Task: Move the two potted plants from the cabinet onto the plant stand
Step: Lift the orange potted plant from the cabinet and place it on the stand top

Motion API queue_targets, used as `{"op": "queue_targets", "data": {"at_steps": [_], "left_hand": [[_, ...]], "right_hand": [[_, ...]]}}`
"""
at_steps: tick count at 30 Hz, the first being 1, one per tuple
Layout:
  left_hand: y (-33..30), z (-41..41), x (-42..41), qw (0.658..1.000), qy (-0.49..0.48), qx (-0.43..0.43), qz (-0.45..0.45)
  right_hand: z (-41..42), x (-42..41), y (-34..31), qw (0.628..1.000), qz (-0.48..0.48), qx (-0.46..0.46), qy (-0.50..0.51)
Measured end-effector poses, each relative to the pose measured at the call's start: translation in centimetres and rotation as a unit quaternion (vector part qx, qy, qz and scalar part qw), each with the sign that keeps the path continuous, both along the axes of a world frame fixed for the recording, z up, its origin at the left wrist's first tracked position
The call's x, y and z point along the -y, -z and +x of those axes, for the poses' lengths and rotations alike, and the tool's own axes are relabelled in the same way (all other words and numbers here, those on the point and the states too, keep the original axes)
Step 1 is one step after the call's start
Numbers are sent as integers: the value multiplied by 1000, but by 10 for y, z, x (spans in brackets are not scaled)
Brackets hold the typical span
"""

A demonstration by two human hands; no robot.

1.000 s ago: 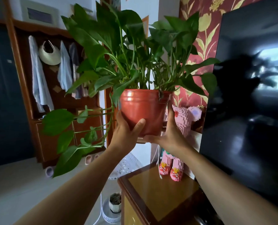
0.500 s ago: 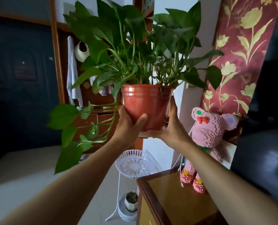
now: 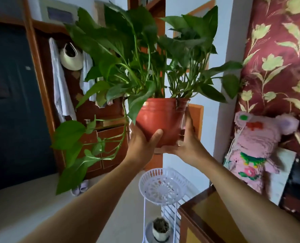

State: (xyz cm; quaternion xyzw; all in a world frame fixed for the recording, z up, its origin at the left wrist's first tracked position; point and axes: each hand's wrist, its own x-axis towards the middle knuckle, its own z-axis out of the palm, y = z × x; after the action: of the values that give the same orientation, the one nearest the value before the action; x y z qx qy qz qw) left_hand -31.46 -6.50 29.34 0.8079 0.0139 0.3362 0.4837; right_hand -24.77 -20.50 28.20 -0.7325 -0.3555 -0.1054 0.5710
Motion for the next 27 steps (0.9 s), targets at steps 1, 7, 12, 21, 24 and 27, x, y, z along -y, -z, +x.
{"op": "queue_targets", "data": {"at_steps": [1,7,12,21,24,27], "left_hand": [[1,6,-11,1000,6,-2,2],[20,51,-61,999,44,-14,-19],[41,89,-80,997,51,-31,-48],[79,159,-108,1000,13,-4,-21],[96,180,-117,1000,-4,14,-23],[116,199,-128,1000,-1,13,-27]], "right_hand": [[5,-10,3,1000,5,-4,6],[45,-57,21,1000,-1,-3,29],[86,-76,40,999,-18,-12,28],[156,-115,75,998,1,-57,21],[175,-124,90,997,-9,-64,29],[186,-133,105,995,-16,-82,46]]}}
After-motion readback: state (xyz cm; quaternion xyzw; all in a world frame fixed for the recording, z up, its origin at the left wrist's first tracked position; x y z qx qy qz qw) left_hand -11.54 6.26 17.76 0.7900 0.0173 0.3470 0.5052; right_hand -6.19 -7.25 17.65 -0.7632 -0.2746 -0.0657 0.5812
